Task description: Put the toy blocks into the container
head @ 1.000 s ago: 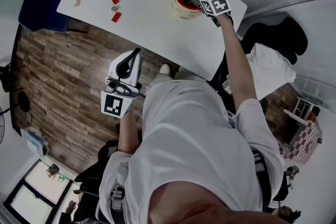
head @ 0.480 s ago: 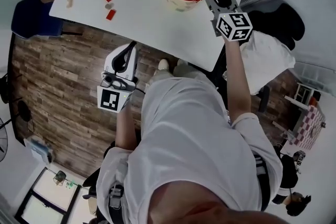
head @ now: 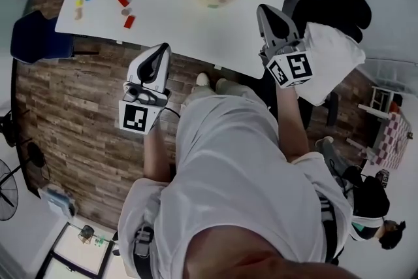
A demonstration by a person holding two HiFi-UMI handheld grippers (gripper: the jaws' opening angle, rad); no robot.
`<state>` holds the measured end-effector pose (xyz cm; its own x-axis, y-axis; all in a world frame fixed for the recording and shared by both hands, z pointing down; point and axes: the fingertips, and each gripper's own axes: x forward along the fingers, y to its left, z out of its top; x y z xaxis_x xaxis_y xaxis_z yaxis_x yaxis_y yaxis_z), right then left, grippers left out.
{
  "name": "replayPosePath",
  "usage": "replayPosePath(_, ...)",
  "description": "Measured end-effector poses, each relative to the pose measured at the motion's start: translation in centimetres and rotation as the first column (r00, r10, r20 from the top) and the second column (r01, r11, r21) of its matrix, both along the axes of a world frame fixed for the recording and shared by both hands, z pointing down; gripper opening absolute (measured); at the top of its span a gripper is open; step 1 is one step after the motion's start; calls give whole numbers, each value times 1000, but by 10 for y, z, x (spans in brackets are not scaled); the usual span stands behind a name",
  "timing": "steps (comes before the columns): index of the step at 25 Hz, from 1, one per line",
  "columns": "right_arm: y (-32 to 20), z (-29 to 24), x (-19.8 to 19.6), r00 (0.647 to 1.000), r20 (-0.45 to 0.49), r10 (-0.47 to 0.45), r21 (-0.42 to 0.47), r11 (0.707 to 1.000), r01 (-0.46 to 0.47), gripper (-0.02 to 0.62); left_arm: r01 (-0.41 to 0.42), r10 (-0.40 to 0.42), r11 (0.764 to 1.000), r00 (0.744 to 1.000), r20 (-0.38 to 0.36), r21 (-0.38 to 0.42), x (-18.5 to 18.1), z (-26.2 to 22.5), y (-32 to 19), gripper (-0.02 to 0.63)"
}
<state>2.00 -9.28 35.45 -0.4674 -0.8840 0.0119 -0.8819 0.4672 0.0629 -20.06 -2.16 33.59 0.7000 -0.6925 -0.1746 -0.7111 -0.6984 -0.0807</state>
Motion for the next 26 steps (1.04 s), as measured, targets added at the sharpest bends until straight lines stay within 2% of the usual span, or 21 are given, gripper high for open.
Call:
replayPosePath(5, 42, -26, -4, 1000, 25, -4, 36, 999, 3, 2, -31, 31, 999, 999, 10, 17, 14, -12, 14, -3)
replayPosePath(9, 73, -45, -6, 999, 26, -34, 79, 996, 32, 1, -11, 10, 1000, 1000, 27, 23, 10, -20, 37, -3)
replayPosePath(14, 106, -55, -11, 996, 18, -90, 92, 992, 88, 0, 34, -35, 999, 996, 80, 14, -4, -32, 82, -3)
replayPosePath(21, 139, -48, -42, 981, 57, -188, 92, 979, 182, 1, 175, -171, 984, 978, 122, -23, -52, -35, 152, -3)
replayPosePath(26, 168, -46, -85, 971, 57, -233, 77, 970, 229, 0, 213, -205, 976, 970, 130, -53, -94, -24, 185, -3)
